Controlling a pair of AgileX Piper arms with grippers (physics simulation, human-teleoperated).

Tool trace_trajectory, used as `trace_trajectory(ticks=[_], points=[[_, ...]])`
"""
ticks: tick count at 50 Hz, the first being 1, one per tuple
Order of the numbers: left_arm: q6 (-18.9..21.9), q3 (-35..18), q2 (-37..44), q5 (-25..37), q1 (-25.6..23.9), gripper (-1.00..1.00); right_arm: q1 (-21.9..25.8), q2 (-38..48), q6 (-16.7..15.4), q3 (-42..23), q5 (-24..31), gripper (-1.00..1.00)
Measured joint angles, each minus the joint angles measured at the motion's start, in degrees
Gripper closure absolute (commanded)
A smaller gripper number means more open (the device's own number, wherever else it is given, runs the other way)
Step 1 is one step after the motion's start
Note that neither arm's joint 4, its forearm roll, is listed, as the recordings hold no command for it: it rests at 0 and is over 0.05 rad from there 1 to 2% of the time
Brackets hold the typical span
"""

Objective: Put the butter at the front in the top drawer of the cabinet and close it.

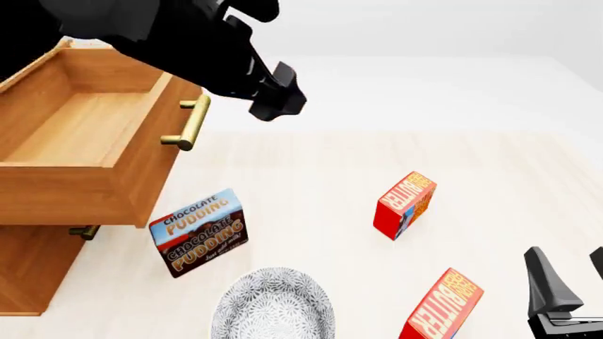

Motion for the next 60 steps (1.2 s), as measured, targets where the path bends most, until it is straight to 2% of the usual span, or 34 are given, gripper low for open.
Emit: trace_trajectory(ticks=[20, 44, 60], points=[[-6.0, -5.6, 10.9, -6.1, -6.0, -1.0, 0.0, 0.0, 0.0, 0.0, 0.0, -1.0], [-11.7, -9.5, 22.4, -13.4, -8.0, -1.0, 0.0, 0.0, 0.0, 0.0, 0.0, -1.0], [-13.7, -13.3, 29.3, -16.5, -7.5, -1.0, 0.0, 0.0, 0.0, 0.0, 0.0, -1.0]])
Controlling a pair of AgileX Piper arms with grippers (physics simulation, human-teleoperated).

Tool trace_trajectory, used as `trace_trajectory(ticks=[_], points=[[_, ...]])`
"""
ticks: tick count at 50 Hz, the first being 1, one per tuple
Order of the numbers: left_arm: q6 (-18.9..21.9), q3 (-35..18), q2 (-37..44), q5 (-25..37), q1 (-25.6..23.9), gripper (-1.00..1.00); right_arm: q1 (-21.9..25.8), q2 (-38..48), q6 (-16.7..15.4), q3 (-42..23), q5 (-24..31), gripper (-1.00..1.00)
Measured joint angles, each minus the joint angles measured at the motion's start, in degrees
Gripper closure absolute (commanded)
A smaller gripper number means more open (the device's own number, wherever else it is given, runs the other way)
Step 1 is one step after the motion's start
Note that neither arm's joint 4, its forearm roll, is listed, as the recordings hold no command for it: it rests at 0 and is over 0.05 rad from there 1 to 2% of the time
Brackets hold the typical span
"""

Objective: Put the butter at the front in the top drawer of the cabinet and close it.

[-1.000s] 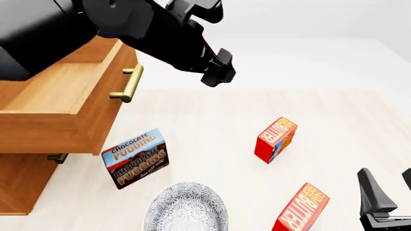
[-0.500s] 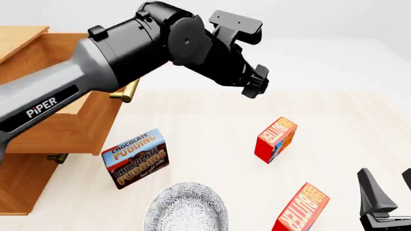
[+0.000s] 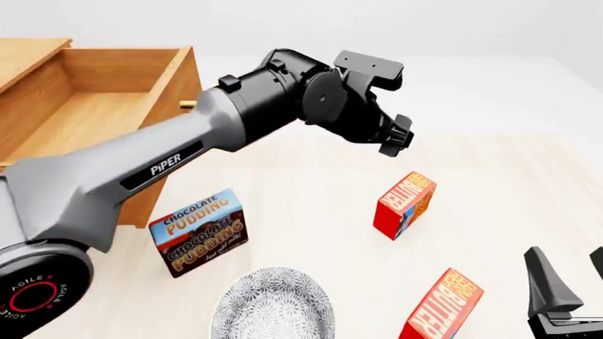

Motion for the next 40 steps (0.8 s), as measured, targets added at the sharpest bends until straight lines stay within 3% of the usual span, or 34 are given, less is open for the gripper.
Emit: trace_trajectory(ticks=[40], points=[[-3.6, -10.9, 14.3, -0.9, -1.3, -1.0, 0.0, 0.0, 0.0, 0.0, 0.0, -1.0]])
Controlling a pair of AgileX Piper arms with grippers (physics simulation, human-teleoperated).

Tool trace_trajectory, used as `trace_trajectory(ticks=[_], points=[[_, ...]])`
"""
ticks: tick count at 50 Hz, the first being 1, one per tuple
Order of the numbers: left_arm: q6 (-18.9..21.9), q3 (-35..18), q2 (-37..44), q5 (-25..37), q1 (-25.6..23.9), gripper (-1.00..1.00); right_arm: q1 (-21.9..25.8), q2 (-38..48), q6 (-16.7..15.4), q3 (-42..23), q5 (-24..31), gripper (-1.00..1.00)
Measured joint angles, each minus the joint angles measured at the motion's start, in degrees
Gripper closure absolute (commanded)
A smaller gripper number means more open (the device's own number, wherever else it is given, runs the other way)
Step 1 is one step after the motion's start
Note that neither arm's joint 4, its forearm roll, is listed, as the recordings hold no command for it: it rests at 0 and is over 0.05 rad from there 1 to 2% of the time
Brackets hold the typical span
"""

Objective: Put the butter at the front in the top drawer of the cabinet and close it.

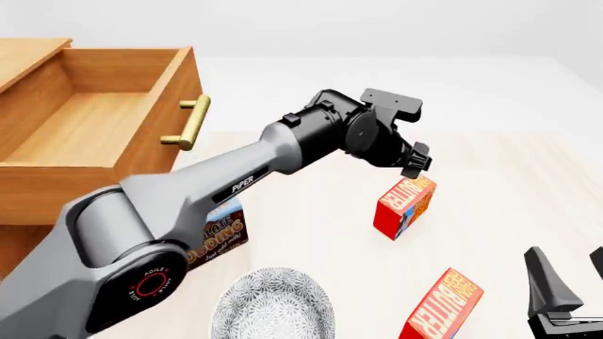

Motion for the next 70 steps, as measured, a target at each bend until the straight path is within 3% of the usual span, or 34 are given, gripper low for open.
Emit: trace_trajectory(ticks=[70], points=[[-1.1, -16.3, 18.2, 5.4, -1.0, -1.0, 0.0, 0.0, 0.0, 0.0, 0.0, -1.0]])
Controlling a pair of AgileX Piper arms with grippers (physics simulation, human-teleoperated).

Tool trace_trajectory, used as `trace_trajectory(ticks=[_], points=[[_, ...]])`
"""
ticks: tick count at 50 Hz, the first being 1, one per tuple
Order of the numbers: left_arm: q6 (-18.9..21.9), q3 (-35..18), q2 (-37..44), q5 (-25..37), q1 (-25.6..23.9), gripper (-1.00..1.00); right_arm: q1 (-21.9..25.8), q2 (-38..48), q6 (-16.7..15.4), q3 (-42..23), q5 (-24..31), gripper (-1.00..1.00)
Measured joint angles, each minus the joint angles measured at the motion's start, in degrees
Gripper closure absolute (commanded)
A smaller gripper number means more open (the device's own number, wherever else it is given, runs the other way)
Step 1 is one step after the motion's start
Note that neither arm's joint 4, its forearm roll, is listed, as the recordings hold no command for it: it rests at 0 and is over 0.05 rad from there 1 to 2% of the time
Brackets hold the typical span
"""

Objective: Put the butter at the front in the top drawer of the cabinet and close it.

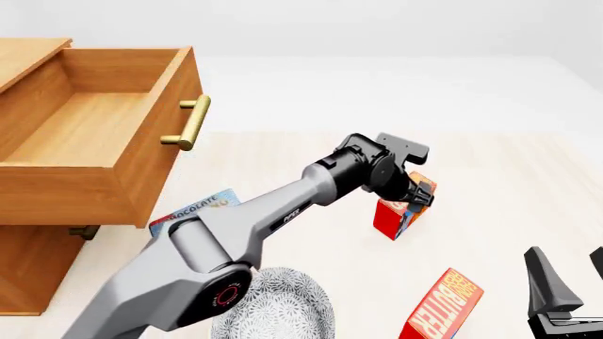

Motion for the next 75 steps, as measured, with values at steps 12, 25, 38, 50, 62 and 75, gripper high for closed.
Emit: trace_trajectory(ticks=[12, 25, 38, 50, 62, 75], points=[[-0.6, -2.4, 2.8, 0.5, -0.3, -1.0, 0.0, 0.0, 0.0, 0.0, 0.0, -1.0], [-1.6, -5.4, 6.2, 1.3, -0.6, -1.0, 0.0, 0.0, 0.0, 0.0, 0.0, -1.0], [-3.0, -5.9, 6.6, 1.1, -0.6, 1.0, 0.0, 0.0, 0.0, 0.0, 0.0, -1.0], [-3.5, 0.8, 2.2, -1.2, -0.5, 1.0, 0.0, 0.0, 0.0, 0.0, 0.0, -1.0], [-3.0, 8.1, -5.7, -3.1, -0.4, 1.0, 0.0, 0.0, 0.0, 0.0, 0.0, -1.0], [-2.8, 18.5, -16.0, -5.5, -0.3, 1.0, 0.0, 0.0, 0.0, 0.0, 0.0, -1.0]])
